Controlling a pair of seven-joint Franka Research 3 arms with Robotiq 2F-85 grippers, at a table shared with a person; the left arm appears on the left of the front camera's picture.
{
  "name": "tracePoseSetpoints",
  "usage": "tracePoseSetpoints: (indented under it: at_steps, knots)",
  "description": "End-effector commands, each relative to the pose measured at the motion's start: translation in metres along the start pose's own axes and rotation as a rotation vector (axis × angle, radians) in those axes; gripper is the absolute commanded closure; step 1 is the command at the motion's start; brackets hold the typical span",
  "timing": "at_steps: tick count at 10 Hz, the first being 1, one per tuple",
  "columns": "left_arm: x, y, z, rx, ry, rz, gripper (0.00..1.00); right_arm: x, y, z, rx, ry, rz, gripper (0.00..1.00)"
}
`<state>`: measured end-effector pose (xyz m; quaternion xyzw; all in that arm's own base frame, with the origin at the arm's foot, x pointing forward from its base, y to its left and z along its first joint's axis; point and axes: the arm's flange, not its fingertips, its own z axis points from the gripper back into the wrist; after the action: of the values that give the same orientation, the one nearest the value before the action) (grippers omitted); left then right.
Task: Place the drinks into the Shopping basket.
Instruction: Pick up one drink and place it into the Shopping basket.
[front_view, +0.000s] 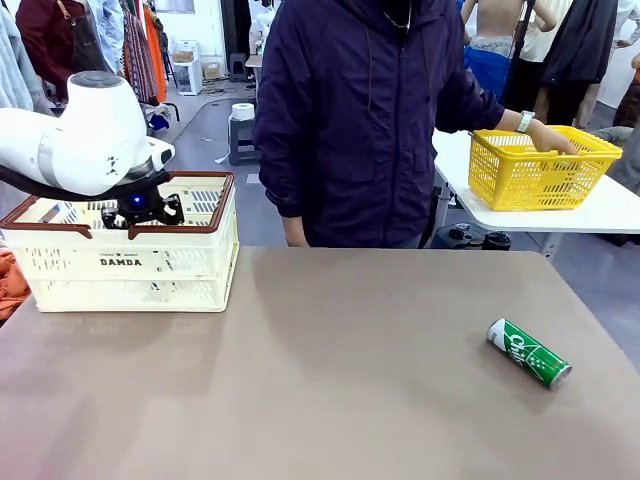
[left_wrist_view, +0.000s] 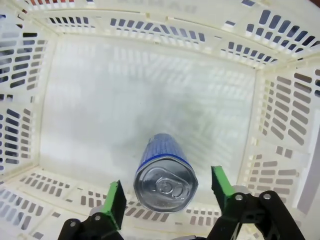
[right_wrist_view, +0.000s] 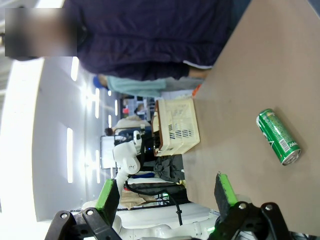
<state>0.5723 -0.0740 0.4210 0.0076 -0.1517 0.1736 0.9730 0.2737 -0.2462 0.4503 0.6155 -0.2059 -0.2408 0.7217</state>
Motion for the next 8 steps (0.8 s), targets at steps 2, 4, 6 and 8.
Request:
tracePoseSetpoints:
  at_steps: [2, 4, 6, 8]
  knots:
    - [0.003, 0.000, 0.003, 0.016, -0.039, 0.026, 0.00, 0.000, 0.002, 0.000, 0.019, -0.006, 0.013, 0.00]
    - [0.007, 0.008, 0.032, -0.020, -0.077, 0.036, 0.00, 0.000, 0.002, 0.000, 0.019, -0.006, 0.013, 0.00]
    - [0.000, 0.031, 0.111, -0.124, -0.151, 0.036, 0.00, 0.000, 0.002, 0.000, 0.019, -0.006, 0.013, 0.00]
    - [-0.029, 0.071, 0.192, -0.234, -0.216, 0.016, 0.00, 0.000, 0.002, 0.000, 0.019, -0.006, 0.013, 0.00]
